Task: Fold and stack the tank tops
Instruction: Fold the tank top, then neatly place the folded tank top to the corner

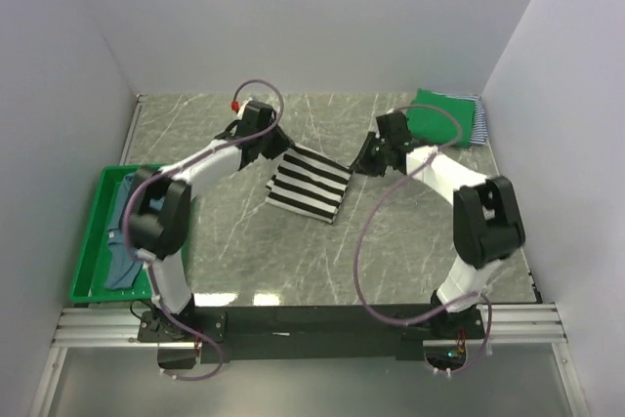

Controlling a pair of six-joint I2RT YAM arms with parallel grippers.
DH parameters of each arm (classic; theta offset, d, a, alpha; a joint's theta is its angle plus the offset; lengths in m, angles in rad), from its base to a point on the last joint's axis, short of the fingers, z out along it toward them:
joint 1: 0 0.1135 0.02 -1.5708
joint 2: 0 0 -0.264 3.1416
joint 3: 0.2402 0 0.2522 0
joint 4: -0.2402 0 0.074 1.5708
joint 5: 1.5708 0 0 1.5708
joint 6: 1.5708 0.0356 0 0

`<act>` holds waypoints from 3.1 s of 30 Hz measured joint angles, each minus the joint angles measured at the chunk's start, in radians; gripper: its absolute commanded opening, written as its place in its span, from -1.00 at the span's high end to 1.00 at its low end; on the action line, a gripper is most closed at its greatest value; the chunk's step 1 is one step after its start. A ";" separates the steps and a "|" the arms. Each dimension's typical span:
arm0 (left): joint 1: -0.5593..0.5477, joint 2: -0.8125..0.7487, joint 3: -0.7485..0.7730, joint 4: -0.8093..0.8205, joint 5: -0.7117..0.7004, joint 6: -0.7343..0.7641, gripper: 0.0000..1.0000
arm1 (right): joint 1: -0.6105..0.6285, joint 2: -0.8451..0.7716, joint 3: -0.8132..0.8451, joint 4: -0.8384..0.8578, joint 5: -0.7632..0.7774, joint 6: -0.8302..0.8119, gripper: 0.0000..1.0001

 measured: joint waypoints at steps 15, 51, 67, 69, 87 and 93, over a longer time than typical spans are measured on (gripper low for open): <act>0.085 -0.010 -0.047 0.021 -0.033 0.049 0.02 | -0.048 -0.020 -0.121 0.079 -0.002 -0.077 -0.26; 0.070 0.008 -0.340 0.190 0.000 0.018 0.25 | 0.103 0.111 -0.283 0.480 0.056 0.061 0.84; 0.080 -0.337 -0.282 -0.142 -0.132 0.035 -0.07 | 0.074 0.189 0.151 0.037 0.335 -0.247 1.00; 0.079 -0.425 -0.282 -0.154 -0.130 0.047 -0.07 | 0.058 0.219 0.254 -0.010 0.402 -0.314 1.00; 0.079 -0.632 -0.425 -0.234 -0.039 0.156 -0.06 | -0.161 0.574 0.962 -0.254 0.706 -0.700 1.00; 0.079 -0.619 -0.425 -0.233 -0.004 0.178 -0.04 | -0.217 0.583 1.092 -0.262 0.725 -0.735 1.00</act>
